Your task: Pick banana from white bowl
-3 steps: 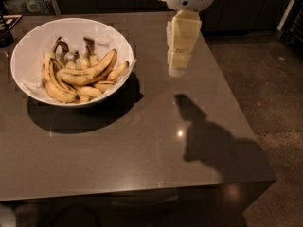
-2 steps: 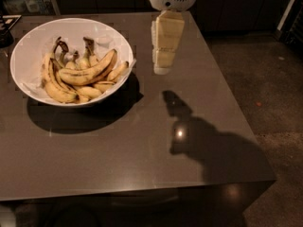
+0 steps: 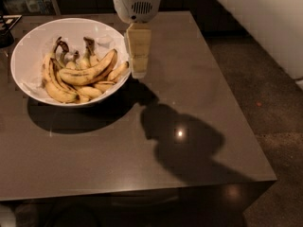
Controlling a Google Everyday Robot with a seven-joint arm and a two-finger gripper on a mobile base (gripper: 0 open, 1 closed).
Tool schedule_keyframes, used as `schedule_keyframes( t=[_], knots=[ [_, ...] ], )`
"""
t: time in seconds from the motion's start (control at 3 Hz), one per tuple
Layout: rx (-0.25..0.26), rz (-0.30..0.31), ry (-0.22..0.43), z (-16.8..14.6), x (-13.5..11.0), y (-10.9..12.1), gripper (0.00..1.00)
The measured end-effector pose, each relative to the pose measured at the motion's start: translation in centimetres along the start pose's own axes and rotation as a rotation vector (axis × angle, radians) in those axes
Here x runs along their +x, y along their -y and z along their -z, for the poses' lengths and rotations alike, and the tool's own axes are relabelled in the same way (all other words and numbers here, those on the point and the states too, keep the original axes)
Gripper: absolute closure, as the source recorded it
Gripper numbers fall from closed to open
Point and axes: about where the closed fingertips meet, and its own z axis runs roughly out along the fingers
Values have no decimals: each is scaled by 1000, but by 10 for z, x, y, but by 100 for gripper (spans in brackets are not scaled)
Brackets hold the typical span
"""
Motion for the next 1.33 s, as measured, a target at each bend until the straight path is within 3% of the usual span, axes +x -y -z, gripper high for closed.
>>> schedule_keyframes(
  t=[0.67, 1.33],
  knots=[
    [-55, 103, -60, -43, -36, 6, 16],
    [-67, 187, -89, -61, -62, 21, 27]
  ],
)
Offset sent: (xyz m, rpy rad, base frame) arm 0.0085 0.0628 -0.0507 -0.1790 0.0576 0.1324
